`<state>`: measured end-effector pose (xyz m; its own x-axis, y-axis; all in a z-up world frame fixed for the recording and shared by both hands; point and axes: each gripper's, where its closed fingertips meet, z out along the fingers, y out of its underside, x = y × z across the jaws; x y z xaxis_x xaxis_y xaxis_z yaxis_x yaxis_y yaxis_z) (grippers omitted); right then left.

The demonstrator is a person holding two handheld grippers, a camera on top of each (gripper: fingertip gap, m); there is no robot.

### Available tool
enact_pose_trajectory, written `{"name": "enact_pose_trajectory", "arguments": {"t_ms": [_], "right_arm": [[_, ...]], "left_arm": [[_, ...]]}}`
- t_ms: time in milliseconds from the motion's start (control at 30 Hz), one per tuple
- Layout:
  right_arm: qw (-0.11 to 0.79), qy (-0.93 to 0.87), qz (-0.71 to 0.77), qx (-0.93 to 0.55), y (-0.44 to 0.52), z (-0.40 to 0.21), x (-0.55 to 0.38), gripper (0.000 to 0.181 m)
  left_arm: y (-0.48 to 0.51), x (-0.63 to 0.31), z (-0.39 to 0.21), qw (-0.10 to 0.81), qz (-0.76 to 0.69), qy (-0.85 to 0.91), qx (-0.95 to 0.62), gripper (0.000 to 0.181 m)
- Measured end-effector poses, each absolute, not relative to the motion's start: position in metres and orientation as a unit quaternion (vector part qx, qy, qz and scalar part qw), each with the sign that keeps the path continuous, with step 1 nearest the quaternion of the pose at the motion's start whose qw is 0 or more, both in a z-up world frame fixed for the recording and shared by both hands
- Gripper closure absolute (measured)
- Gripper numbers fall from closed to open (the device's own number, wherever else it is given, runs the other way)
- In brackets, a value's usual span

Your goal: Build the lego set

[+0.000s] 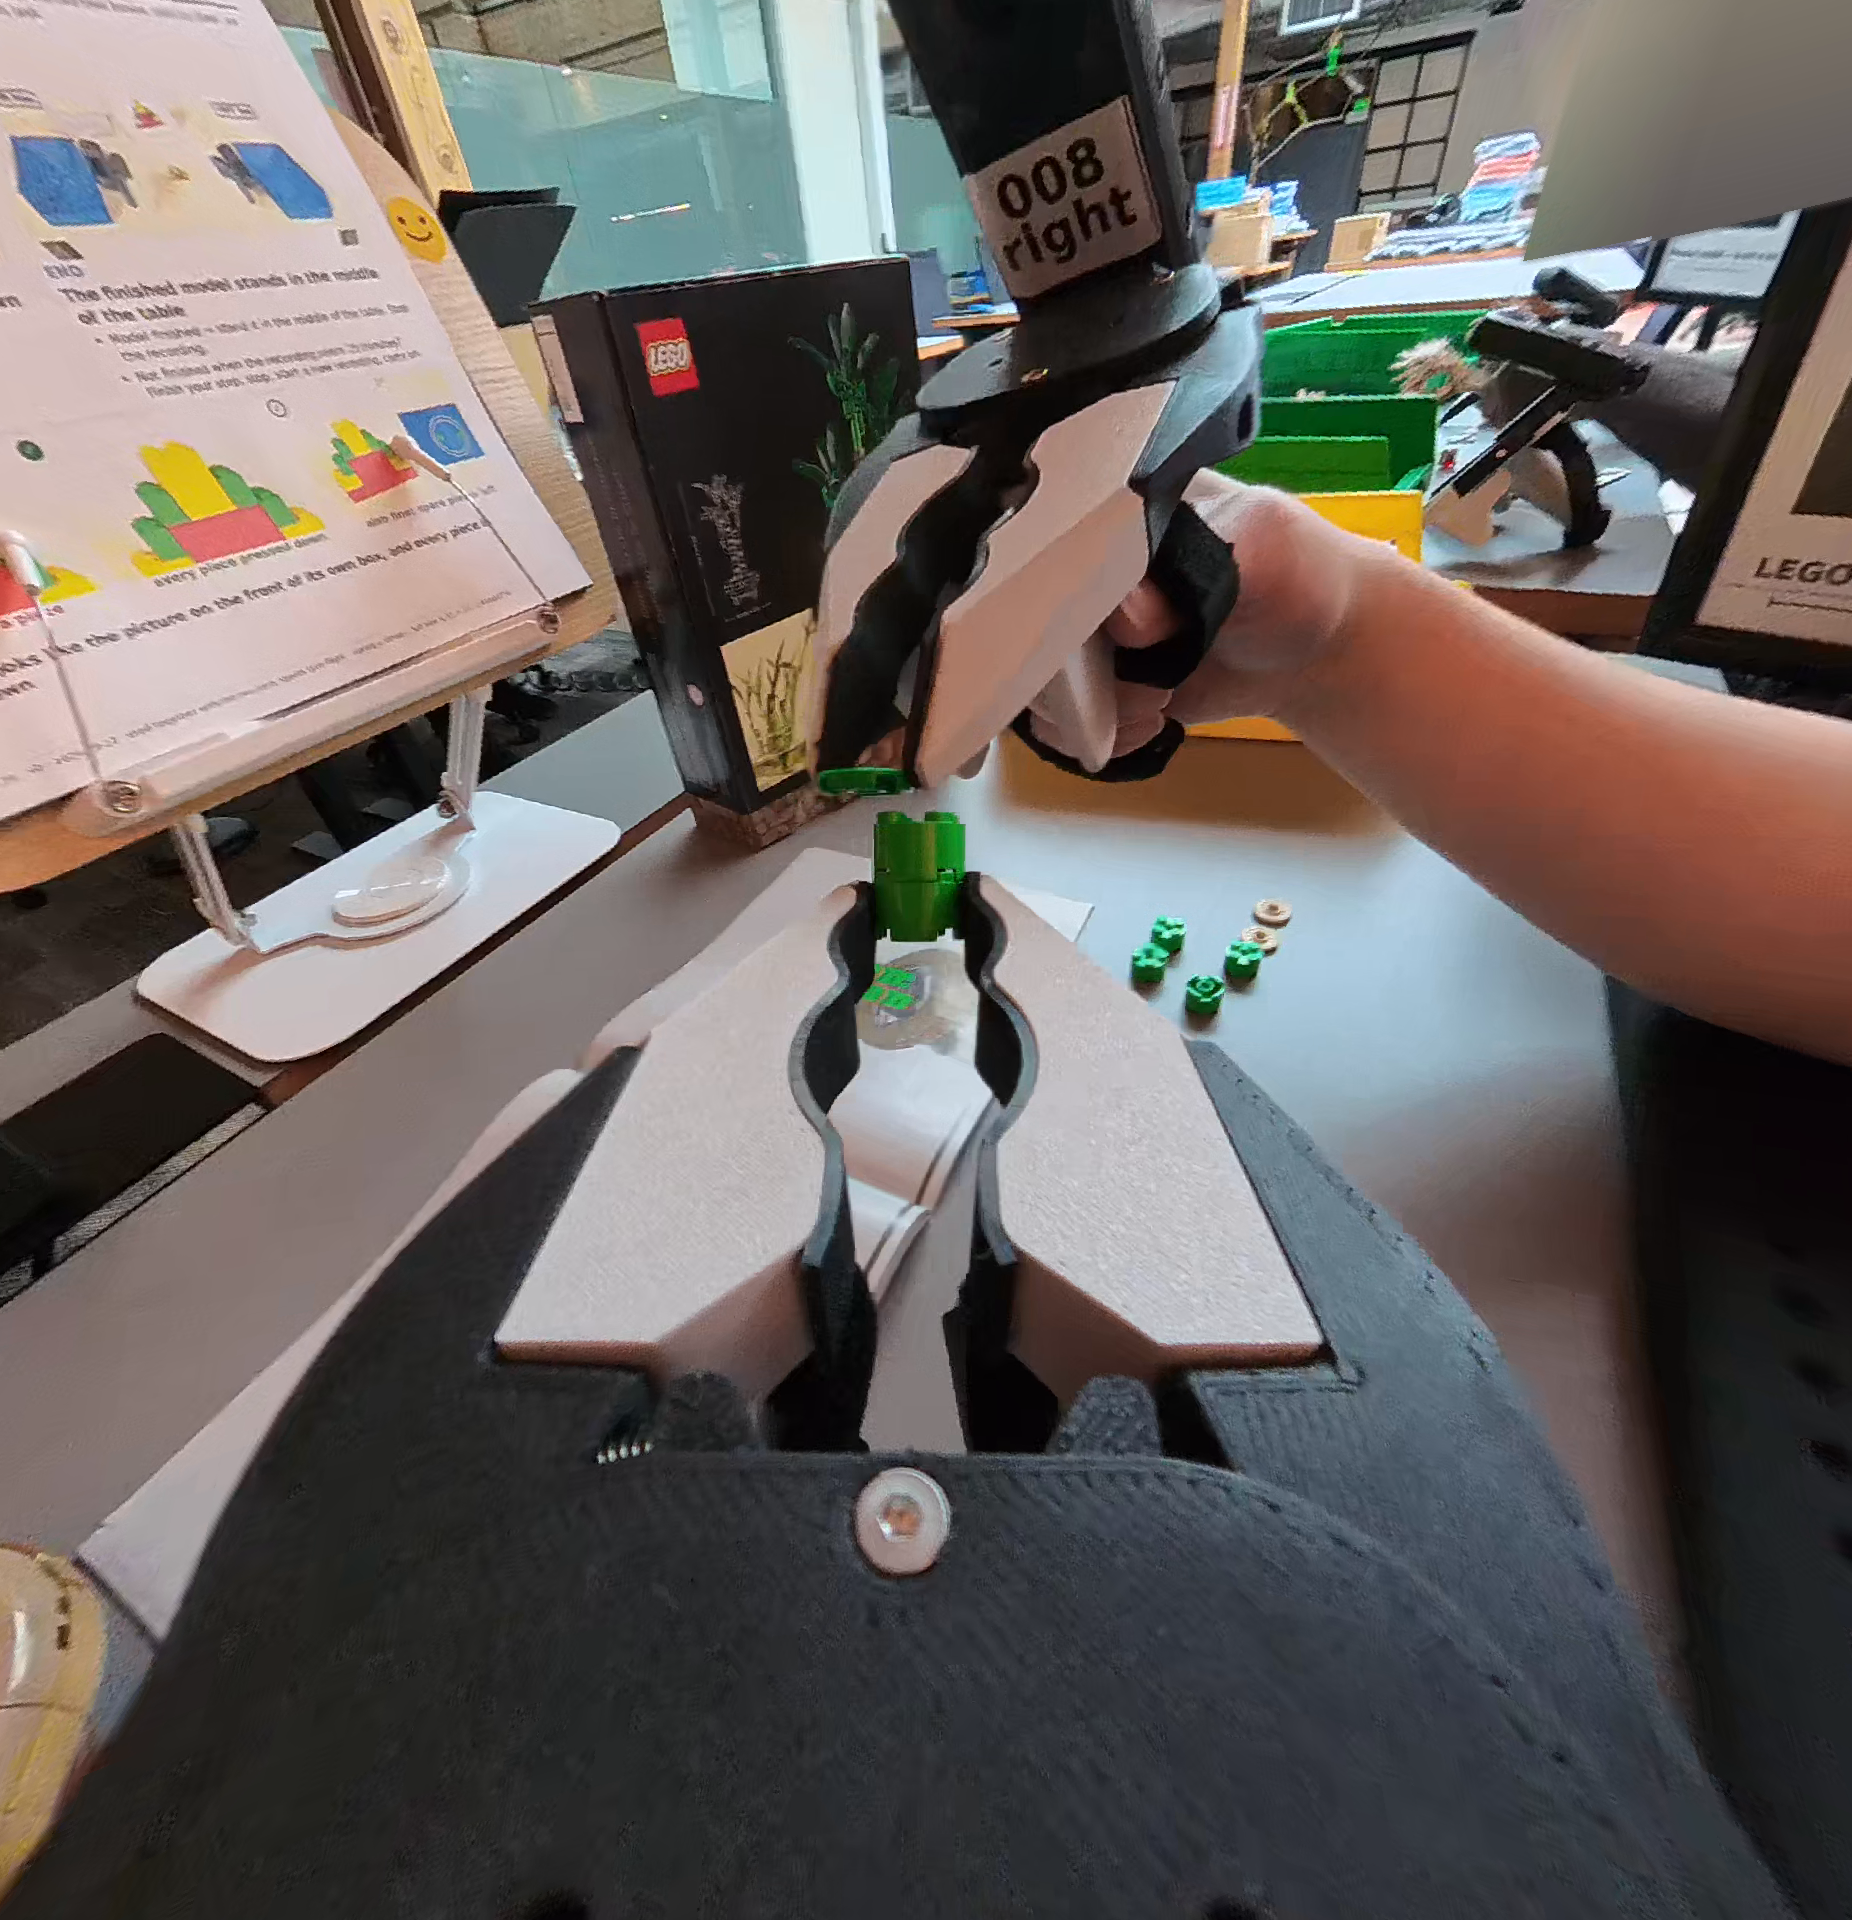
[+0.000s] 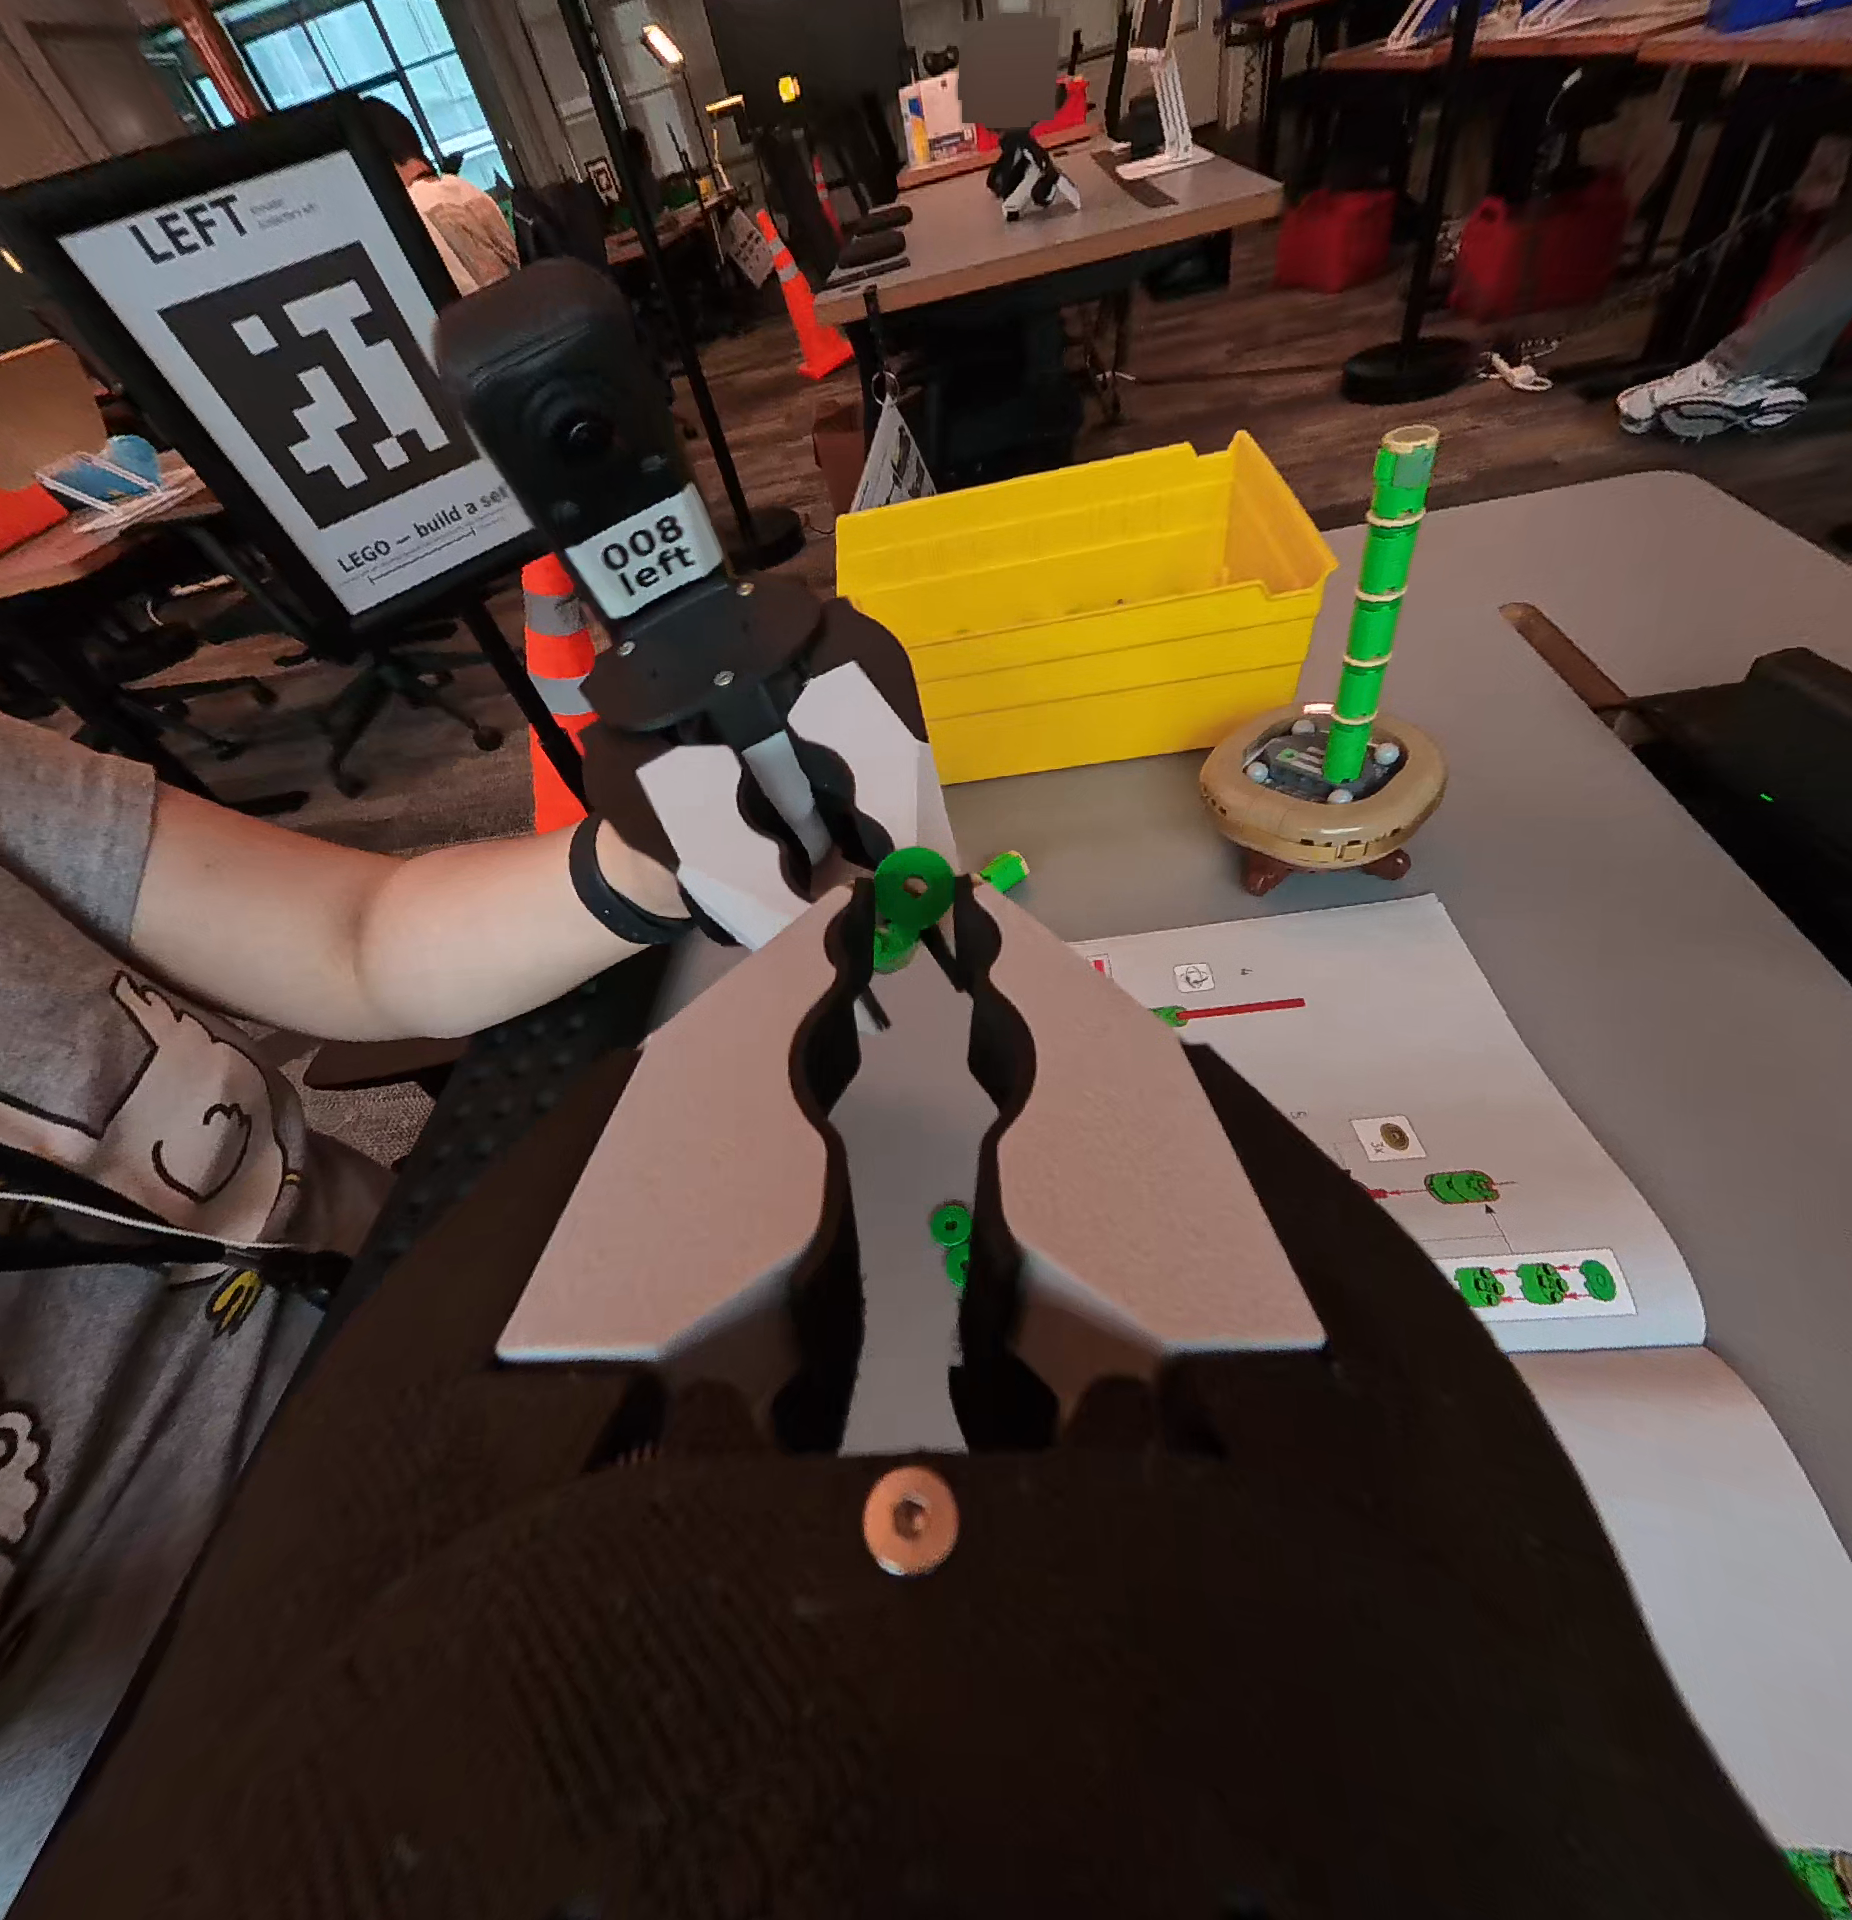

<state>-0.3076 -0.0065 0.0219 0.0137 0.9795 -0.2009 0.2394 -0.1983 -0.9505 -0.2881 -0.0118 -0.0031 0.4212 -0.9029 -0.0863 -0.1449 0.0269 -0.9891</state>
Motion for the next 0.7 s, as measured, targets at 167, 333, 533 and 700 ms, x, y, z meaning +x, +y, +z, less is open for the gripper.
{"name": "enact_pose_trajectory", "arguments": {"t_ms": [167,333,533,700], "right_arm": [[0.364,-0.525,0.493,-0.591,-0.016,0.019,-0.306,0.166],[0.354,-0.531,0.480,-0.601,-0.018,0.016,-0.305,0.167],[0.356,-0.530,0.469,-0.610,-0.018,0.018,-0.304,0.167],[0.358,-0.539,0.465,-0.604,-0.023,0.021,-0.304,0.167]], "left_arm": [[-0.019,-0.286,0.001,0.555,-0.376,0.422,-0.610,0.167],[-0.018,-0.285,-0.004,0.548,-0.374,0.425,-0.616,0.166],[-0.018,-0.286,0.000,0.558,-0.368,0.424,-0.611,0.167],[-0.023,-0.285,0.002,0.552,-0.386,0.427,-0.603,0.167]]}}
